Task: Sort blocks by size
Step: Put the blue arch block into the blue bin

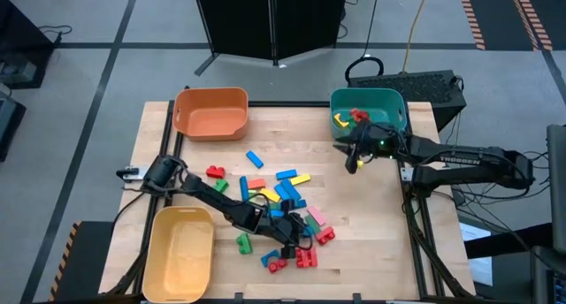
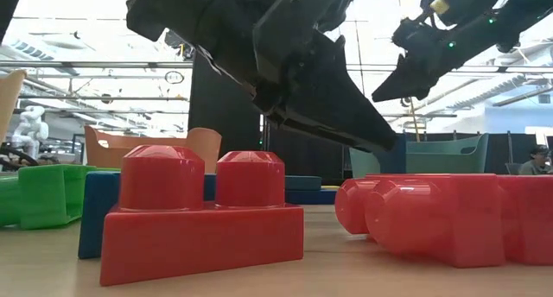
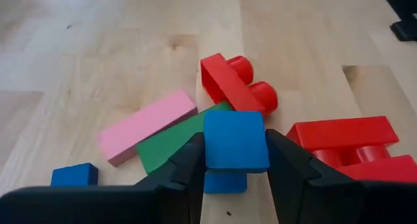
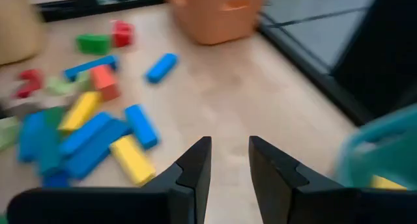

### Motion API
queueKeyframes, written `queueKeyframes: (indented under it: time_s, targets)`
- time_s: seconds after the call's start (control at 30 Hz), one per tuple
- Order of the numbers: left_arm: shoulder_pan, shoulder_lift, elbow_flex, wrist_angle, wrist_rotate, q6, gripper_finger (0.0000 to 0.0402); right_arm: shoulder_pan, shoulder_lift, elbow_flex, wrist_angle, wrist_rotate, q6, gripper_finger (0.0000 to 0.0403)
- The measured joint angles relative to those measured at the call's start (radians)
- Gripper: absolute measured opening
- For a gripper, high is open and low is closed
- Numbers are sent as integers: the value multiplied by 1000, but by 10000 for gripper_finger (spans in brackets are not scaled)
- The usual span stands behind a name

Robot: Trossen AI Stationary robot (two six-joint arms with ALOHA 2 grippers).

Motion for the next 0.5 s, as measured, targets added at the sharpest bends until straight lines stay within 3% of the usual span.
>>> queueKeyframes:
  time_s: [0.27,0.5]
  targets:
    - [11,-15,0,-9,-3,0,115,76,0,0,3,-270,-10,91]
    - [12,-95,0,-6,-37,50,115,191,0,0,-2,-291,9,96]
